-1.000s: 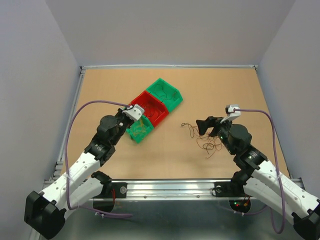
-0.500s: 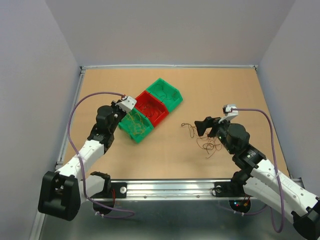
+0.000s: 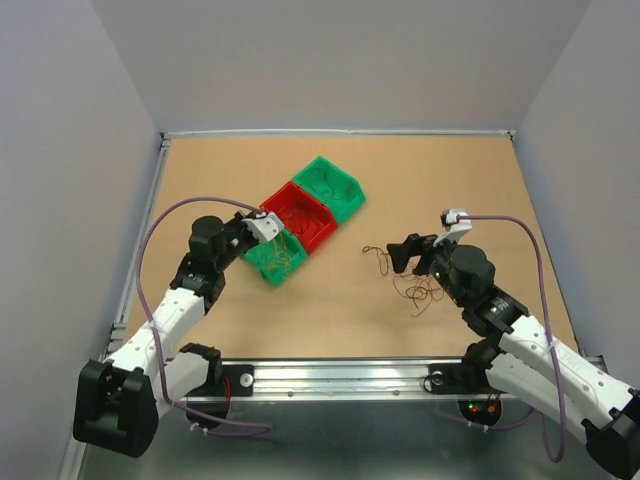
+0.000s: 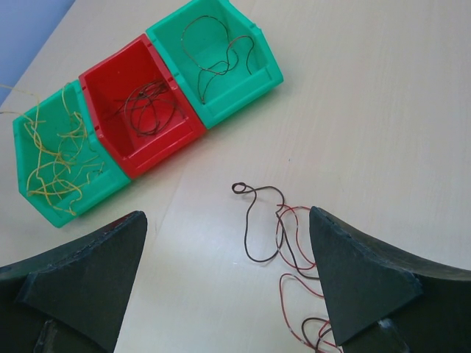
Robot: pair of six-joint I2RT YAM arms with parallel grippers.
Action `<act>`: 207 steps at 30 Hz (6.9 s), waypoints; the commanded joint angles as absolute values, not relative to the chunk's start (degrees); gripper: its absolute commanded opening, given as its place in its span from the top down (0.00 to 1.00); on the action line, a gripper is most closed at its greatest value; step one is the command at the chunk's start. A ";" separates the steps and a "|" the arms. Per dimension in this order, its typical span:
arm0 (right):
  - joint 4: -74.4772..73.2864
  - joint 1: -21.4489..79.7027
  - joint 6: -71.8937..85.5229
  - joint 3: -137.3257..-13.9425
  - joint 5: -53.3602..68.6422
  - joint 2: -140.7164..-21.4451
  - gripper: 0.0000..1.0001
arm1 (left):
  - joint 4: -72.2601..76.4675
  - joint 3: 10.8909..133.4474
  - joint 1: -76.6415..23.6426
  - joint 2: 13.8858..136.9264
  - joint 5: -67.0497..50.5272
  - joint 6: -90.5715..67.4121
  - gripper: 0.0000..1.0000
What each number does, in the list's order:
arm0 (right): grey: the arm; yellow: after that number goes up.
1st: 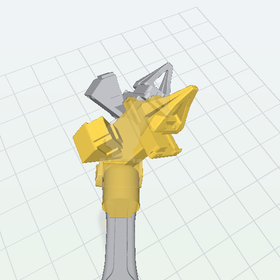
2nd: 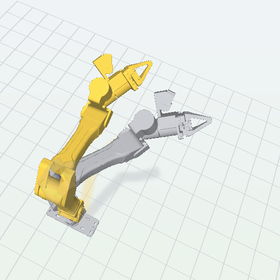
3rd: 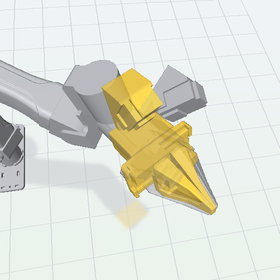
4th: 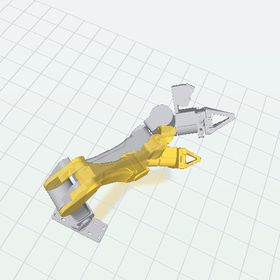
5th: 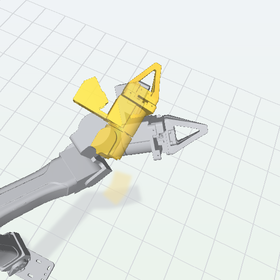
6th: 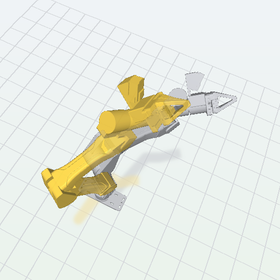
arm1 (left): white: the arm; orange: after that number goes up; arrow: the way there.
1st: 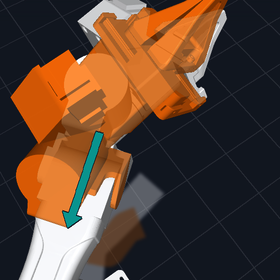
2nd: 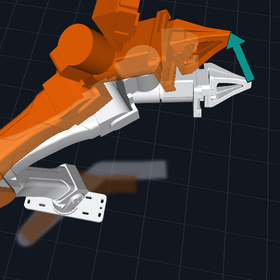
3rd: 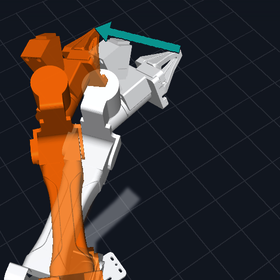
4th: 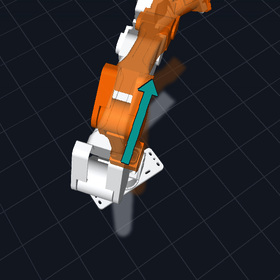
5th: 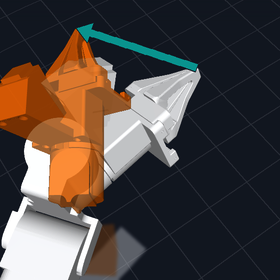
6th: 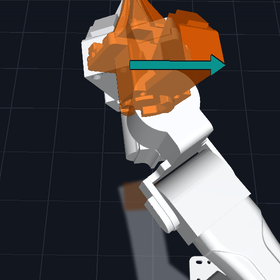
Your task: Untangle the cables
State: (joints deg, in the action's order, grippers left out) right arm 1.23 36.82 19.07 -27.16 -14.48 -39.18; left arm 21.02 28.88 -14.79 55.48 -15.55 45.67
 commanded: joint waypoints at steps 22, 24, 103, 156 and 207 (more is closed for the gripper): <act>2.81 36.74 18.72 -28.13 -13.27 -39.20 0.04 | 19.69 39.91 -7.91 65.40 -9.04 38.49 1.00; 2.81 36.74 18.89 -28.04 -13.10 -38.94 0.04 | 19.42 38.68 -8.17 64.60 -10.46 39.73 1.00; -23.03 36.83 39.55 -35.34 -45.70 -40.44 0.01 | 8.79 65.30 -53.60 94.29 -9.40 34.53 0.01; 6.03 36.74 19.98 -22.16 -17.99 -22.16 0.04 | 18.89 56.69 -46.95 80.34 -20.09 28.33 1.00; 31.82 36.74 16.35 -17.49 6.86 -27.33 0.99 | 34.72 49.39 -30.50 78.31 -59.68 16.42 0.21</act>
